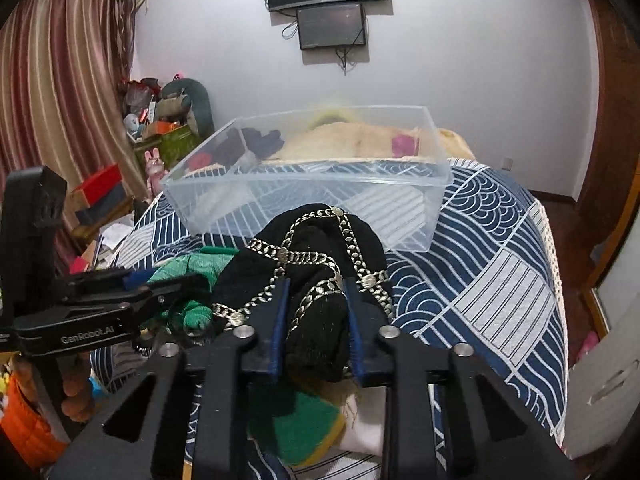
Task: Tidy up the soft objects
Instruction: 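Carry the black chain hat with the right tool while the left carries the green sock into the box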
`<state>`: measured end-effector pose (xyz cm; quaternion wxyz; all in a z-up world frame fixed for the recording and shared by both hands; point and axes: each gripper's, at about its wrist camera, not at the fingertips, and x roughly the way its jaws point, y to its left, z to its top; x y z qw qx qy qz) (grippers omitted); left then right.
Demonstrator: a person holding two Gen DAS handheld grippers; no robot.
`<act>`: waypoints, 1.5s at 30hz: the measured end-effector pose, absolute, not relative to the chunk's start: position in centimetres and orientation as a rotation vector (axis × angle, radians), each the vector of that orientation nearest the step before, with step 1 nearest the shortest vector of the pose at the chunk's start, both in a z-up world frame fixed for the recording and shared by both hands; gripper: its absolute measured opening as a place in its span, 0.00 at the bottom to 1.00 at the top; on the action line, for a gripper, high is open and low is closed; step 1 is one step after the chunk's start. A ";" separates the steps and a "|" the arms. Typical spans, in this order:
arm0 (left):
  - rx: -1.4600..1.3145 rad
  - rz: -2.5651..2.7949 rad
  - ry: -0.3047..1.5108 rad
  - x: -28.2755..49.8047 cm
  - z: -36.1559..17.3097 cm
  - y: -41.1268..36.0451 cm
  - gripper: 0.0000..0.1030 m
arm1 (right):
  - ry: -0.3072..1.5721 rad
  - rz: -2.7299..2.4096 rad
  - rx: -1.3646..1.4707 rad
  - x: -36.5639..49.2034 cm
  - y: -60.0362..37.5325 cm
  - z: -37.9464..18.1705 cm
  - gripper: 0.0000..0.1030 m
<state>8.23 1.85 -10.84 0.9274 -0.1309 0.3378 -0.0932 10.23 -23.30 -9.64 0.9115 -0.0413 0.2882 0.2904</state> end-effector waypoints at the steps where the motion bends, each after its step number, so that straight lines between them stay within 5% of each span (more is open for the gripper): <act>1: -0.271 -0.192 0.690 8.2 -10.8 1.9 0.29 | 0.588 0.596 -0.082 10.2 -23.4 -9.5 0.19; 6: -0.250 -0.173 0.656 7.4 -10.0 2.0 0.19 | 0.549 0.577 -0.063 10.0 -23.8 -8.4 0.16; 28: -0.191 -0.096 0.393 7.5 -1.1 3.6 0.19 | 0.369 0.530 -0.043 11.9 -23.4 -2.2 0.16; 45: -0.105 -0.053 0.543 17.1 -3.9 3.1 0.19 | 0.536 0.500 -0.143 18.9 -19.3 -5.4 0.16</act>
